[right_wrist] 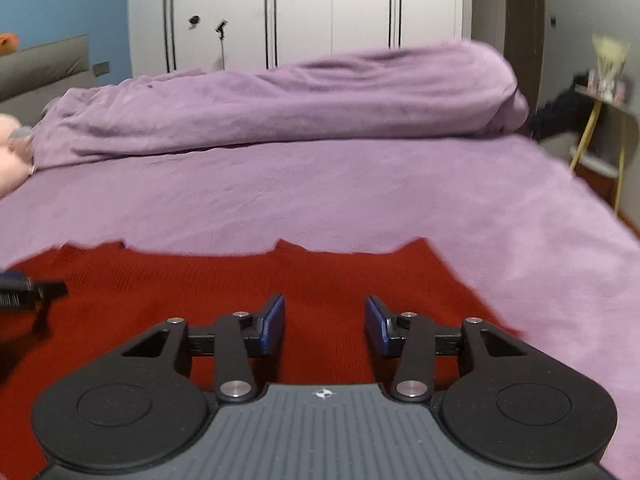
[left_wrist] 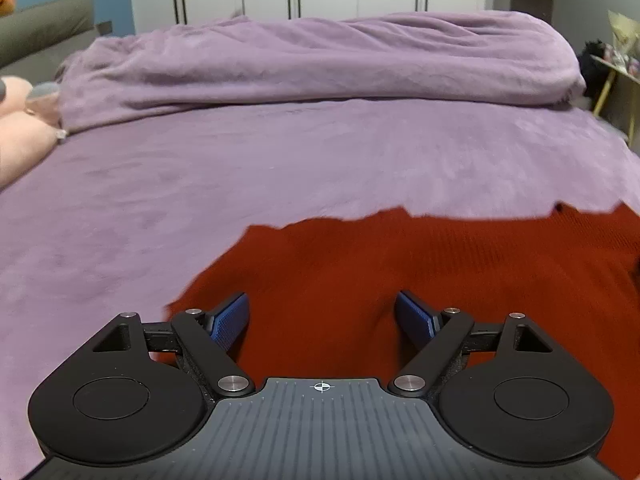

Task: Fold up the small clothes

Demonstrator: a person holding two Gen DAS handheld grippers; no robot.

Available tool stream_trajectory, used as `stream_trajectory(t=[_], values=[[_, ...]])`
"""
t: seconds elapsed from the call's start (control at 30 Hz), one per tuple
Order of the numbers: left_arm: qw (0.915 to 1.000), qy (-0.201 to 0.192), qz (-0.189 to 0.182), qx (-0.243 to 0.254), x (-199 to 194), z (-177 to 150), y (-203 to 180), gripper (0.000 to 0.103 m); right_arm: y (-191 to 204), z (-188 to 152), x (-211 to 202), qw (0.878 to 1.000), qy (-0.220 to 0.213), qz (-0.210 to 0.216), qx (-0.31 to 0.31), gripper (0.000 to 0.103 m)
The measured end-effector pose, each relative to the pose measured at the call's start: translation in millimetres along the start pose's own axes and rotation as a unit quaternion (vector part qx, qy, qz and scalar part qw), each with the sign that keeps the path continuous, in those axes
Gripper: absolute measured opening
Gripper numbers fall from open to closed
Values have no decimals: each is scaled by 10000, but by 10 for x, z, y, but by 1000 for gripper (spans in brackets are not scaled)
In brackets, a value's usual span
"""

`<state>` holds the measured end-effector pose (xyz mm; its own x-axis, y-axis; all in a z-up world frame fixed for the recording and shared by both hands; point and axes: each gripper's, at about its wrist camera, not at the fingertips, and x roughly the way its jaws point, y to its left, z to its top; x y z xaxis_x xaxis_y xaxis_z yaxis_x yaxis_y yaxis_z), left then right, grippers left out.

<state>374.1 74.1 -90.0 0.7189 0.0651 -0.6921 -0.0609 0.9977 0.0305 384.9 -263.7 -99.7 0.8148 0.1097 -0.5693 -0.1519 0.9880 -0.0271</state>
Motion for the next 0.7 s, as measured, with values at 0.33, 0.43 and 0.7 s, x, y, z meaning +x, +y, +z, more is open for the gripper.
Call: stream_trajectory(t=[0.33,0.43,0.7], values=[[9995,239,199,41,-455,-381,339,88,-750,-475,-515,9907,395,-1263,315,47],[9989,333,313,-89,-546,-410,454,88,-676,-434,-679,9908,334,-1263,362,47],[9950,580,610,-545,-840,-620,883,88,-132,-444,-1170,9987,168,-270,392,47]])
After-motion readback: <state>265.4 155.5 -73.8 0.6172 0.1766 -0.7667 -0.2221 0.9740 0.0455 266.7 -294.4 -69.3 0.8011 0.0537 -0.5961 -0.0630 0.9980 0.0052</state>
